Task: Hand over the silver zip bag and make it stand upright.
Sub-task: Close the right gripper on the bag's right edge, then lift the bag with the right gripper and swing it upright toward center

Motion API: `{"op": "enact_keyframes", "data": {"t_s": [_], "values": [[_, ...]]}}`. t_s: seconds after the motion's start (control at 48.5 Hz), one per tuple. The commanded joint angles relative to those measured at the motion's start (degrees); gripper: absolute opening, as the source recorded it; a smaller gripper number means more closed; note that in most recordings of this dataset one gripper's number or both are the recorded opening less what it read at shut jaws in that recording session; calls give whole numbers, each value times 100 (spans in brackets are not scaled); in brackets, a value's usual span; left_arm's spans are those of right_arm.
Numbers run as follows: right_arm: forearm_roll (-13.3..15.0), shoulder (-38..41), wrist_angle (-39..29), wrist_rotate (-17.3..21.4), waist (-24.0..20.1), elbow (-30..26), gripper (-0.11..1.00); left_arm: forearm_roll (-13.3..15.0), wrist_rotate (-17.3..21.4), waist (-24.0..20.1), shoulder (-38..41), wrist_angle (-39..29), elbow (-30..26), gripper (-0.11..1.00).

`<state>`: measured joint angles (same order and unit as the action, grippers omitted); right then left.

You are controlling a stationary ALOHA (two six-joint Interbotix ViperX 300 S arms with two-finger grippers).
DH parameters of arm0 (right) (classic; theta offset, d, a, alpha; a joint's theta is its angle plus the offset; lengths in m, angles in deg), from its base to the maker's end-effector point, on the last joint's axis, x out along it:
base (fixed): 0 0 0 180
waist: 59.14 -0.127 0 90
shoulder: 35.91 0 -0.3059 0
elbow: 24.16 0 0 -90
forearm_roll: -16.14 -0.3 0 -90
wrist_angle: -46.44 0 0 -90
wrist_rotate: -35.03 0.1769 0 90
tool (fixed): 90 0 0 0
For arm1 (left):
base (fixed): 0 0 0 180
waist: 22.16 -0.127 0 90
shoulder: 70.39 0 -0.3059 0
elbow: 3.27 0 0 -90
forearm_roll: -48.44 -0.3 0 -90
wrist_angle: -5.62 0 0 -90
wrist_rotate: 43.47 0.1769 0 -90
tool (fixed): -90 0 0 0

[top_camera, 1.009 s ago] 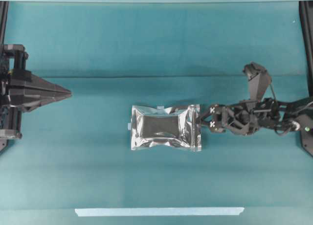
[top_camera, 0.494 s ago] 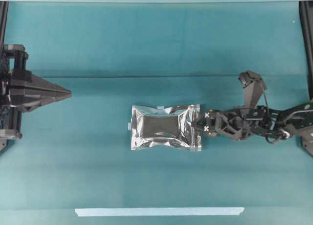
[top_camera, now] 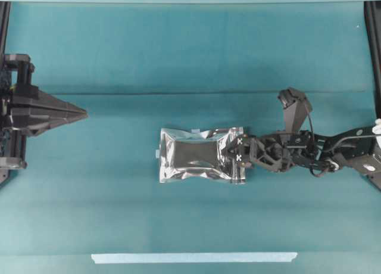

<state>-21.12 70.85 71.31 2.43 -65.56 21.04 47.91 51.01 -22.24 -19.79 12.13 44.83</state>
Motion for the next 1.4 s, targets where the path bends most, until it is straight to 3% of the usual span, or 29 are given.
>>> {"op": "enact_keyframes", "data": {"t_s": [0.0, 0.536, 0.618, 0.721, 0.865, 0.968, 1.236, 1.38], "values": [[9, 114, 88, 97, -70, -88, 90, -9, -9, -18, 9, 26, -114, -1], [-26, 220, 114, 114, -97, -123, 83, -9, -35, -9, -9, 26, -105, -1], [-114, 220, 79, 114, -97, -114, 75, -9, -35, -9, -9, 26, -105, -1], [-272, 220, 79, 97, -53, -97, 53, -9, -35, -26, -9, 26, -97, -1], [-290, 176, 70, 97, 18, -62, 19, -9, -35, -35, -9, 26, -97, -1], [-290, 149, 70, 88, 26, -53, 3, -9, -35, -35, -9, 26, -88, -1], [-272, 62, 70, 35, 26, -53, 2, -9, -35, -44, -18, 26, -70, -1], [-105, -88, 44, -158, 70, -123, 2, -9, -53, -44, -18, 26, -70, -1]]}}
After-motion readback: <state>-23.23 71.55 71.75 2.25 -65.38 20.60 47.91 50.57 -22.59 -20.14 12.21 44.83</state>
